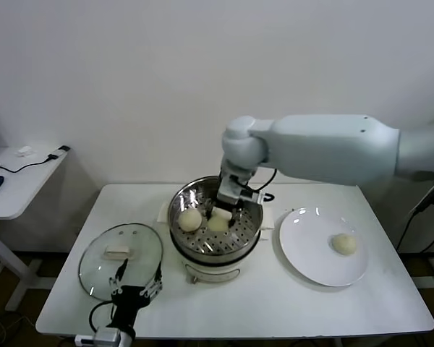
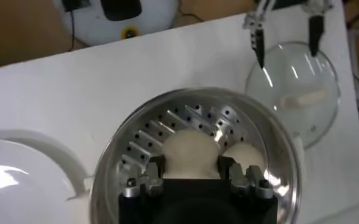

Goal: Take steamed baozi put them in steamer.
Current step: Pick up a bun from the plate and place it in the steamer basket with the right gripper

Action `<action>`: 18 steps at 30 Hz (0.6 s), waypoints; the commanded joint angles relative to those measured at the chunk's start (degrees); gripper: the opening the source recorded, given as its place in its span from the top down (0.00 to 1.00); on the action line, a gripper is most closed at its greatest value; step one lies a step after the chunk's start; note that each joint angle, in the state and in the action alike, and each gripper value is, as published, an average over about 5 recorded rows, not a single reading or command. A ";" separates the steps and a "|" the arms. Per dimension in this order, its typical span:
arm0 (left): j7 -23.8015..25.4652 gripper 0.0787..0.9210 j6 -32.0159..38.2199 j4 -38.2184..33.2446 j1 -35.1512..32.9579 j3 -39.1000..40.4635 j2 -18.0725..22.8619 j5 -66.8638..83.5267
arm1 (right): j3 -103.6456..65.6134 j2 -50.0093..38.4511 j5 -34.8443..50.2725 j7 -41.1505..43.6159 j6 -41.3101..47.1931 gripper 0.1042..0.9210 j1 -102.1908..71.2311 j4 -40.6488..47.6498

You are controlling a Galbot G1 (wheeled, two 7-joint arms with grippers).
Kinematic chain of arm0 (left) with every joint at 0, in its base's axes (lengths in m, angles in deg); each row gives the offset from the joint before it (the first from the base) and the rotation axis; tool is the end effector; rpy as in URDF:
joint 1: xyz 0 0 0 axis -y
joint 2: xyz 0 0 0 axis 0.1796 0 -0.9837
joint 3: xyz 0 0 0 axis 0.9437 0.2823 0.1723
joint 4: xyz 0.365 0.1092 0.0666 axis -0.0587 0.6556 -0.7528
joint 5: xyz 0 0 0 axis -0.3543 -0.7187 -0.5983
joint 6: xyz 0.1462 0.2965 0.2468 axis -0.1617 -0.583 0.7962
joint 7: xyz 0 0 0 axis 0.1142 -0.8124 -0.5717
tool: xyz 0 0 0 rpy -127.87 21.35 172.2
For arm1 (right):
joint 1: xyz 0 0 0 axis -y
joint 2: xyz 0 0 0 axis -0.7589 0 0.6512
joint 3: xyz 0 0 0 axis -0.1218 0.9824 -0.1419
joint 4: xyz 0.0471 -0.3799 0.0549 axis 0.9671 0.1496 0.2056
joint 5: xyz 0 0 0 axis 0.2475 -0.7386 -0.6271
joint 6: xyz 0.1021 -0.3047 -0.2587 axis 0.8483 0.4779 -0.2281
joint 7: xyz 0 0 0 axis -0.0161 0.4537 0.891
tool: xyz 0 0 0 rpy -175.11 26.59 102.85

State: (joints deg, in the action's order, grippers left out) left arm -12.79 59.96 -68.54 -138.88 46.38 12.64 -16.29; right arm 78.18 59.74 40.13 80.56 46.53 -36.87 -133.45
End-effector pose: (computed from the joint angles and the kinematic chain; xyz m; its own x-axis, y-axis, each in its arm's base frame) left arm 0.1659 0.0156 -0.3724 -0.9776 0.0120 0.2100 0.0348 0.9938 0.1052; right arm 0.5463 0.2108 -0.0573 -0.0337 -0.1644 0.9858 -0.1841 -0.9685 -0.1678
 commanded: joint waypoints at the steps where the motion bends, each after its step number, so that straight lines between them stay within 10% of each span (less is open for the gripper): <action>1: -0.05 0.12 0.18 0.24 -0.08 -0.06 0.15 -0.11 | 1.22 5.31 -8.66 -3.12 -5.63 0.41 -6.45 1.99; 13: -0.13 0.12 0.42 0.54 -0.12 -0.24 0.25 -0.20 | 0.79 5.42 -10.87 -3.63 -6.50 0.39 -9.34 4.64; 18: -0.13 0.12 0.43 0.51 -0.14 -0.22 0.35 -0.31 | -0.22 5.18 -10.02 -3.48 -7.40 0.24 -8.69 5.13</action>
State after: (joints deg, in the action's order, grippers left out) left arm -12.91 60.37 -68.06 -138.95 46.12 12.89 -16.49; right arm 78.48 64.01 31.46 77.46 40.95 -44.20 -129.51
